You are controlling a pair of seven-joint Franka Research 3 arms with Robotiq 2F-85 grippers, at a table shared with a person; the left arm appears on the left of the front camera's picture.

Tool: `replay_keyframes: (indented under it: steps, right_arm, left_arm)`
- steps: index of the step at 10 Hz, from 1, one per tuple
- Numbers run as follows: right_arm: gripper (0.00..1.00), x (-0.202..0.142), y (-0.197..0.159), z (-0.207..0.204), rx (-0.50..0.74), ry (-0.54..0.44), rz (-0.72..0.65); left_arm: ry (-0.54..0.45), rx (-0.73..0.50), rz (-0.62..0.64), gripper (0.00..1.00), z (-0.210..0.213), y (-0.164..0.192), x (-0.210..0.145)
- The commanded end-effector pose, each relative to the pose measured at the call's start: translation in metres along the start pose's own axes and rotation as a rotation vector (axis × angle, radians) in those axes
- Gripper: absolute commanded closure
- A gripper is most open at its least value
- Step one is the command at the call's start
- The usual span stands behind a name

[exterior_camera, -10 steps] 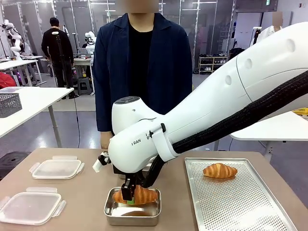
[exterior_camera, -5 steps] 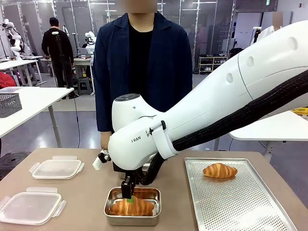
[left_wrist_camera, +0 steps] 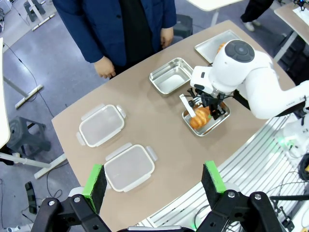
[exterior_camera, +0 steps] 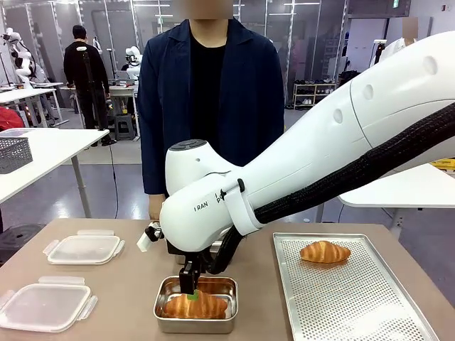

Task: Place the bread into the airtight container.
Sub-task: Pick up a Butter Roll and place it into an empty Airtight Container.

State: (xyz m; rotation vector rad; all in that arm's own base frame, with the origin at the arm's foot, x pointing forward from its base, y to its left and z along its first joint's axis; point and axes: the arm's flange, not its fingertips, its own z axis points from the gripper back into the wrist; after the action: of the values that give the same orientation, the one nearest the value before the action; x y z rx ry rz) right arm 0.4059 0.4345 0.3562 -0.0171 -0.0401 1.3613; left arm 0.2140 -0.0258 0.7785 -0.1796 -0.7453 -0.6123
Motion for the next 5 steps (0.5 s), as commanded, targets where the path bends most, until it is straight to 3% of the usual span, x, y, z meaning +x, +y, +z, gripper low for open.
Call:
replay_keyframes:
  steps: [1, 4, 5]
  right_arm:
    - [0.16, 0.0, 0.002, -0.001, -0.002, -0.001, -0.002]
    - [0.16, 0.0, 0.0, 0.0, 0.0, 0.0, 0.0]
    - [0.16, -0.017, 0.004, 0.035, -0.083, -0.018, -0.019]
  left_arm:
    - [0.004, -0.004, -0.013, 0.0, 0.001, 0.001, 0.0]
    - [0.004, -0.004, -0.013, 0.0, 0.001, 0.001, 0.0]
    - [0.004, -0.004, -0.013, 0.0, 0.001, 0.001, 0.0]
